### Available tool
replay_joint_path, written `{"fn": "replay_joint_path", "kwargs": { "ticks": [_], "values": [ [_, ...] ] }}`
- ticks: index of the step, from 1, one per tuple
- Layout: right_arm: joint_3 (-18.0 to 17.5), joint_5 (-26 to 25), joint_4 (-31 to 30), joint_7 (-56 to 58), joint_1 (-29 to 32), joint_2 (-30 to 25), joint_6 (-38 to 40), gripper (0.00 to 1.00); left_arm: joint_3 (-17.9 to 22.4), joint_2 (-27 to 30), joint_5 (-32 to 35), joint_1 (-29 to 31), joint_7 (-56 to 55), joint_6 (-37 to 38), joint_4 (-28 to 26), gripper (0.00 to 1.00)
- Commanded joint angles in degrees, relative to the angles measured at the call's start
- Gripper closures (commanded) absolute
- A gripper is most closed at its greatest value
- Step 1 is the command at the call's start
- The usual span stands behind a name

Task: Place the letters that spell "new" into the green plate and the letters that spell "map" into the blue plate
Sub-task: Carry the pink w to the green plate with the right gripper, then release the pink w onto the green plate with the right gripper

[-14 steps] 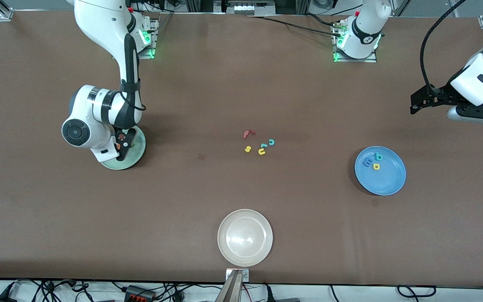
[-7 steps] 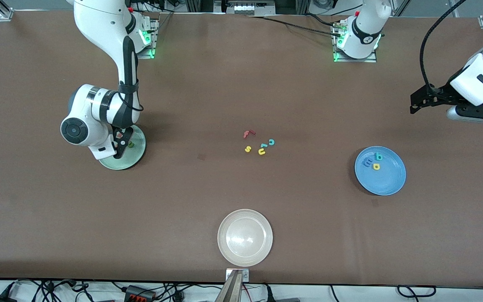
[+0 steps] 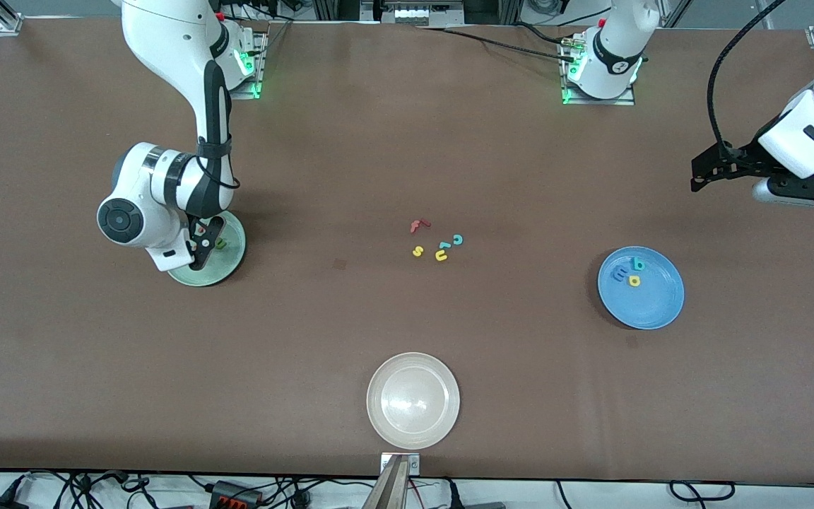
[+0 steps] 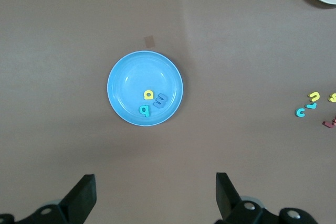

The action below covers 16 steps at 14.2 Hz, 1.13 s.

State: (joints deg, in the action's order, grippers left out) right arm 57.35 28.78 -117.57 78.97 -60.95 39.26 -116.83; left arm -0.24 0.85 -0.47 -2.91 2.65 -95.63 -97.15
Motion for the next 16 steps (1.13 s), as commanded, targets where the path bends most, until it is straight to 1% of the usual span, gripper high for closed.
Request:
{"fn": "replay_joint_path", "kwargs": {
  "ticks": [1,3,5,6,7,8,10,12,14,15,16],
  "values": [
    [0.4,1.27,0.5,1.28,0.57,-0.85,0.29,0.0,-0.11,-0.59,1.18,-0.26,0.34,1.33,1.7,0.0],
    [0.4,1.53,1.99,0.93,1.35,-0.85,1.42,0.0,-0.11,-0.59,1.18,-0.26,0.34,1.33,1.62,0.0],
    [0.83,5.74,5.49,-0.03,2.23,-0.33,2.66,0.0,-0.11,-0.59,1.18,-0.26,0.34,1.24,1.71,0.0],
    [0.58,6.19,7.78,-3.0,3.8,-0.41,2.92,0.0,-0.11,-0.59,1.18,-0.26,0.34,1.32,1.71,0.0],
    [-0.82,6.02,9.89,-7.38,5.65,-0.85,3.45,0.0,-0.11,-0.59,1.18,-0.26,0.34,1.33,1.71,0.0],
    [-3.44,5.93,11.47,-11.77,7.84,-1.98,3.54,0.0,-0.11,-0.59,1.18,-0.26,0.25,1.33,1.71,0.0],
    [-9.77,5.76,14.12,-20.47,13.73,-4.62,4.15,0.0,-0.11,-0.59,1.18,-0.26,0.34,1.33,1.71,0.0],
    [-15.13,3.14,16.22,-32.94,17.51,-6.82,4.15,0.0,-0.11,-0.59,1.18,-0.26,0.34,1.33,1.71,0.0],
    [-21.8,-0.55,19.22,-44.1,22.25,-8.57,4.24,0.0,-0.11,-0.59,1.18,-0.26,0.34,1.33,1.71,0.0],
    [-25.32,-1.27,19.31,-51.47,24.89,-9.89,4.24,0.0,-0.11,-0.59,1.18,-0.26,0.34,1.33,1.71,0.0],
    [-28.05,-1.45,19.23,-57.37,26.39,-10.95,4.24,0.0,-0.11,-0.59,1.18,-0.26,0.34,1.33,1.71,0.0]
  ]
}}
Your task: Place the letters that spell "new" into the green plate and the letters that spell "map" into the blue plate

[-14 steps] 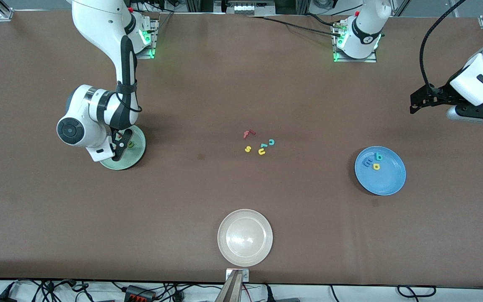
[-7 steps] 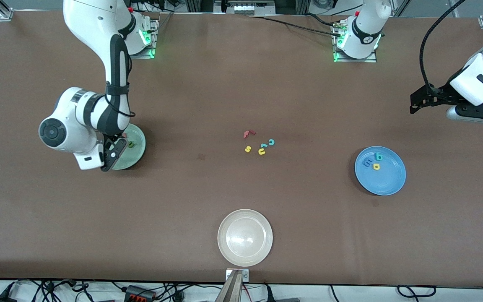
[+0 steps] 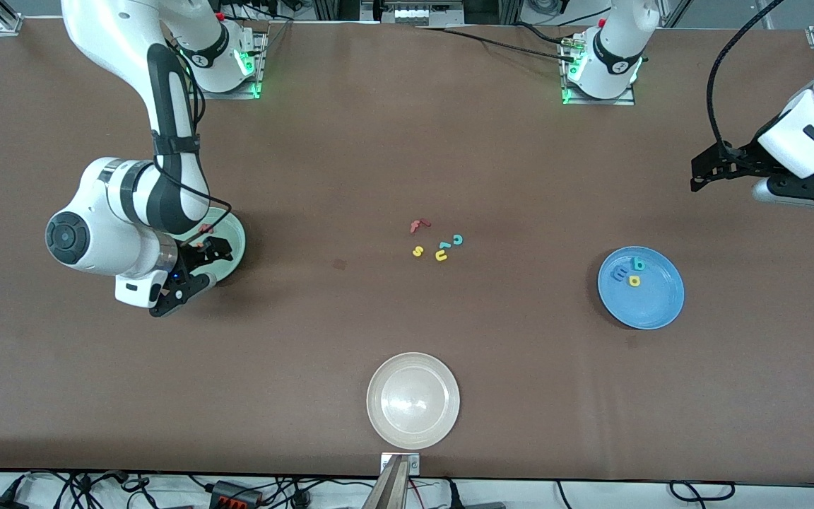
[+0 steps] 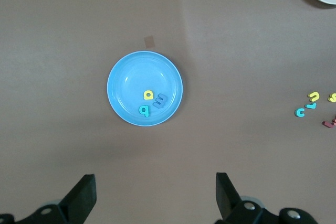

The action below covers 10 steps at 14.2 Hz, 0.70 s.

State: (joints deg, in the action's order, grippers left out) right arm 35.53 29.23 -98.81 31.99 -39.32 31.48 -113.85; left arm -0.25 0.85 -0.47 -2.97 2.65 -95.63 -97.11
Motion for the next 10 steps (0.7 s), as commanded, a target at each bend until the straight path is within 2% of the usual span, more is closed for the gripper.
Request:
{"fn": "replay_joint_path", "kwargs": {
  "ticks": [1,4,6,8,10],
  "values": [
    [-8.18,-2.86,0.46,-16.03,6.26,-3.87,1.26,0.0,-0.1,-0.59,1.18,-0.2,0.34,1.32,1.66,0.0],
    [-9.95,-8.04,0.11,-25.56,9.08,-6.42,2.05,0.0,-0.1,-0.59,1.18,-0.2,0.34,1.32,1.66,0.0],
    [-11.17,-11.37,0.8,-30.03,11.79,-9.14,6.87,0.0,-0.1,-0.59,1.18,-0.2,0.34,1.32,1.66,0.0],
    [-15.9,-16.73,0.81,-34.78,16.7,-13.09,9.07,0.0,-0.1,-0.59,1.18,-0.2,0.34,1.32,1.66,0.0],
    [-19.26,-19.38,1.07,-36.21,21.81,-16.43,10.57,0.0,-0.1,-0.59,1.18,-0.2,0.34,1.32,1.66,0.0]
  ]
}}
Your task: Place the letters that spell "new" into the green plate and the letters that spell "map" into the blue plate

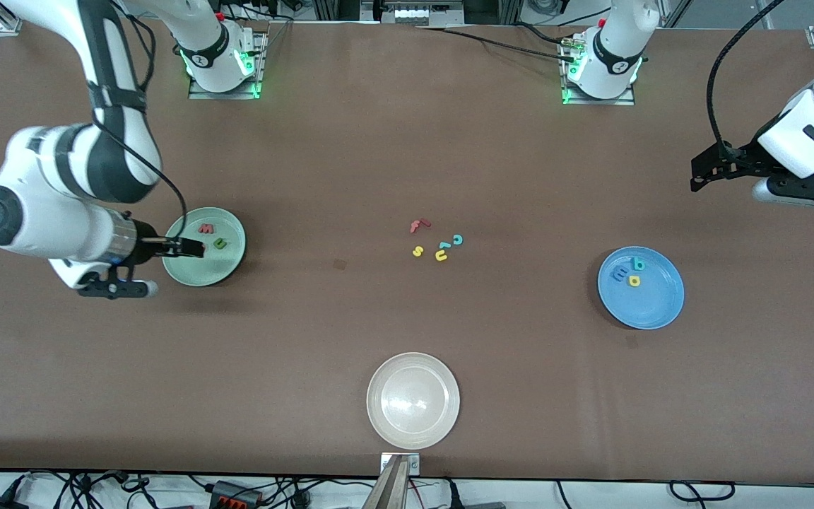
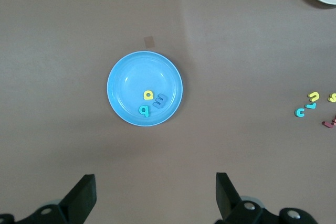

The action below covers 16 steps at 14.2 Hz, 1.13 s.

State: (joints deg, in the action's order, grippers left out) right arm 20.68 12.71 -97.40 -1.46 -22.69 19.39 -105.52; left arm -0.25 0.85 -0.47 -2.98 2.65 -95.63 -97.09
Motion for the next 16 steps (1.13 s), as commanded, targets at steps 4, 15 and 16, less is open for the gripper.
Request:
{"fn": "replay_joint_path", "kwargs": {
  "ticks": [4,15,16],
  "values": [
    [-4.6,-19.73,6.5,0.13,6.42,-6.29,2.42,0.0,-0.11,-0.59,1.18,-0.18,0.34,1.32,1.64,0.0],
    [-17.51,-12.6,9.6,1.63,26.56,-12.26,8.49,0.0,-0.11,-0.59,1.18,-0.18,0.34,1.32,1.64,0.0],
    [-17.6,-12.97,9.6,1.54,26.03,-12.35,8.57,0.0,-0.11,-0.59,1.18,-0.18,0.34,1.32,1.64,0.0]
  ]
}}
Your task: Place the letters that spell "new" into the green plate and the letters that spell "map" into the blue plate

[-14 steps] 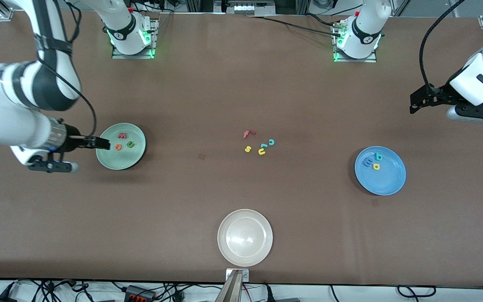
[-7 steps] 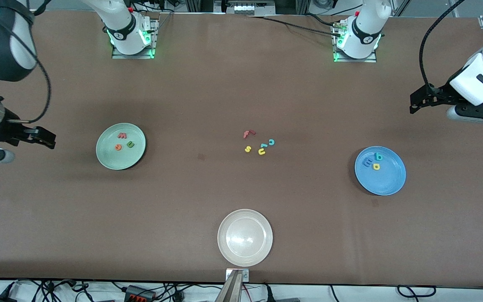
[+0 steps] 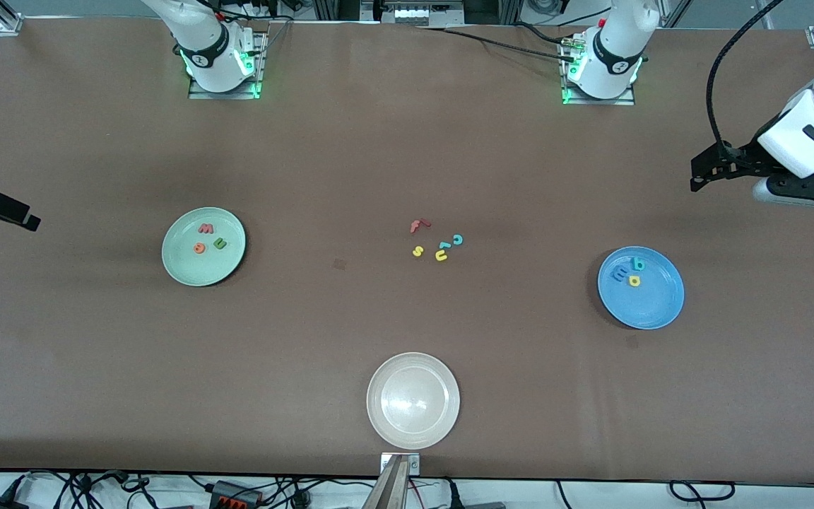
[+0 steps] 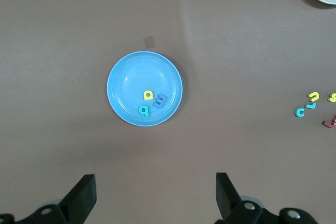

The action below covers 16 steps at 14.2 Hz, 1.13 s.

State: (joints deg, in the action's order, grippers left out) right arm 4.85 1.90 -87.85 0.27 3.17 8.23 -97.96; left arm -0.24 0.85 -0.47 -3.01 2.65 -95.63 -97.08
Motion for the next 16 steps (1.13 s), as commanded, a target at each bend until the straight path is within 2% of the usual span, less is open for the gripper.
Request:
{"fn": "replay_joint_path", "kwargs": {
  "ticks": [1,5,7,9,10,16],
  "values": [
    [-1.69,-2.25,0.13,-0.19,0.0,-1.28,1.01,0.0,-0.02,-0.59,1.18,-0.15,0.34,1.32,1.63,0.0],
    [-1.77,-2.95,-1.26,0.69,0.08,-3.73,4.07,0.0,-0.11,-0.59,1.18,-0.07,0.34,1.32,1.63,0.0],
    [-1.77,-2.86,-5.9,1.4,0.08,-6.89,2.17,0.0,-0.02,-0.59,1.18,-0.15,0.34,1.32,1.63,0.0],
    [-1.69,-2.95,-14.67,1.48,-0.01,-12.59,-2.74,0.0,-0.02,-0.59,1.18,-0.15,0.34,1.32,1.63,0.0],
    [-1.77,-2.95,-16.98,1.4,-0.01,-14.19,-3.29,0.0,-0.02,-0.59,1.18,-0.15,0.34,1.32,1.63,0.0],
    [-1.86,-3.13,-15.95,1.57,-1.06,-14.29,-1.54,0.0,-0.11,-0.59,1.26,-0.24,0.25,1.41,1.9,0.0]
  ]
}}
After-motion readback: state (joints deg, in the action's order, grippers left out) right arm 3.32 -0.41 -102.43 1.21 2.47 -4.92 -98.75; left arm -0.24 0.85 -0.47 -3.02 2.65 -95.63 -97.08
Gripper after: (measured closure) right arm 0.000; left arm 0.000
